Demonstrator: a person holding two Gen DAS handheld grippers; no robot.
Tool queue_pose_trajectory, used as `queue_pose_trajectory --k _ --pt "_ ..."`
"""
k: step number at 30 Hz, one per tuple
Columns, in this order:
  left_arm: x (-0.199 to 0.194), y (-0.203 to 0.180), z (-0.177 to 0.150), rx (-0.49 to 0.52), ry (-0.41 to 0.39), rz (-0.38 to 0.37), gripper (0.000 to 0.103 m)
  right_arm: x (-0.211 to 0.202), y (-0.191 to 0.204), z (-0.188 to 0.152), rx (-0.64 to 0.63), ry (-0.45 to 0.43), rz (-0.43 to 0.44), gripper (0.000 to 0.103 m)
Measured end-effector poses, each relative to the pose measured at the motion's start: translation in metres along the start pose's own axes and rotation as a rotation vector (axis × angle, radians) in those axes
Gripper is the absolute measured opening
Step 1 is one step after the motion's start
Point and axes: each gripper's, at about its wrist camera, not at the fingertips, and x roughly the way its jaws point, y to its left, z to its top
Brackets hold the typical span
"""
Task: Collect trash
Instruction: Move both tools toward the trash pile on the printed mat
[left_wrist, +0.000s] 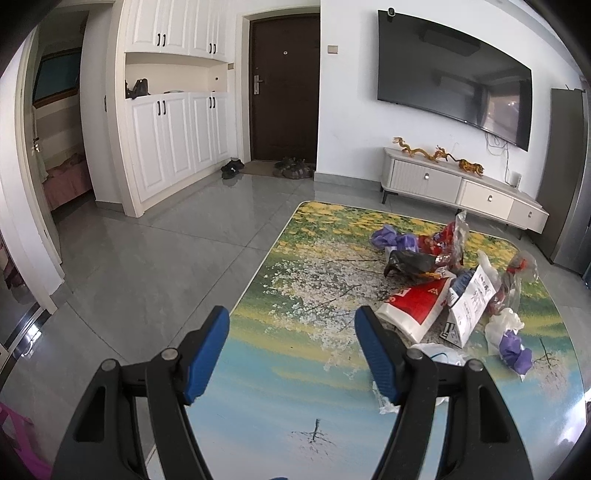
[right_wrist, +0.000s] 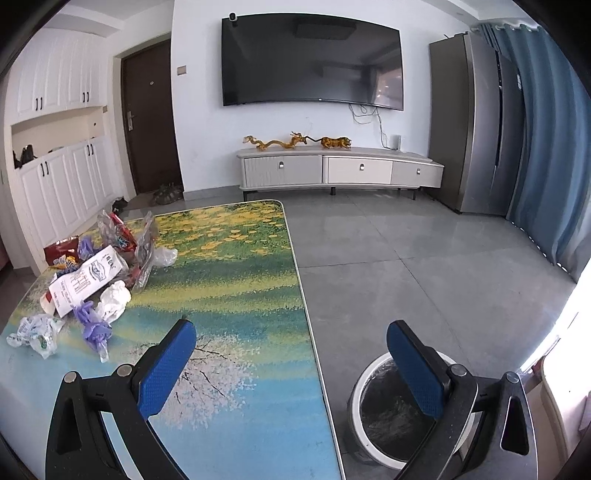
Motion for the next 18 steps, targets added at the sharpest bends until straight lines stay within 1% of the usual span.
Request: queue_pose_trajectory --k 2,7,10,13,17,18 --pt "-0.002 -0.002 0.002 0.003 -0.002 -0.008 0.069 -0.002 0.005 0.002 -0.007 -0.006 -0.015 0.103" --pt "-0.008 -0.009 0.003 0.015 0.001 -0.047 0.069 -0.019 0.027 0.012 -0.096 -0.052 -0.036 0.103" --pt "-0.012 -0.014 0.003 0.023 -0.003 -0.062 0.069 -0.031 0.042 0.021 -0.14 -0.078 -0.018 0.103" --pt "-0.02 -0.019 0.004 0.034 -0.016 -0.067 0.069 -0.042 0.057 0.029 -0.175 -0.115 -0.022 0.103" --pt "-0.032 -0.02 0.008 0.032 -0.049 -0.064 0.069 -0.059 0.066 0.039 -0.176 -0.166 0.007 0.103" --pt "-0.035 -0.019 0.009 0.029 -0.053 -0.066 0.069 -0.061 0.069 0.043 -0.186 -0.166 0.009 0.103"
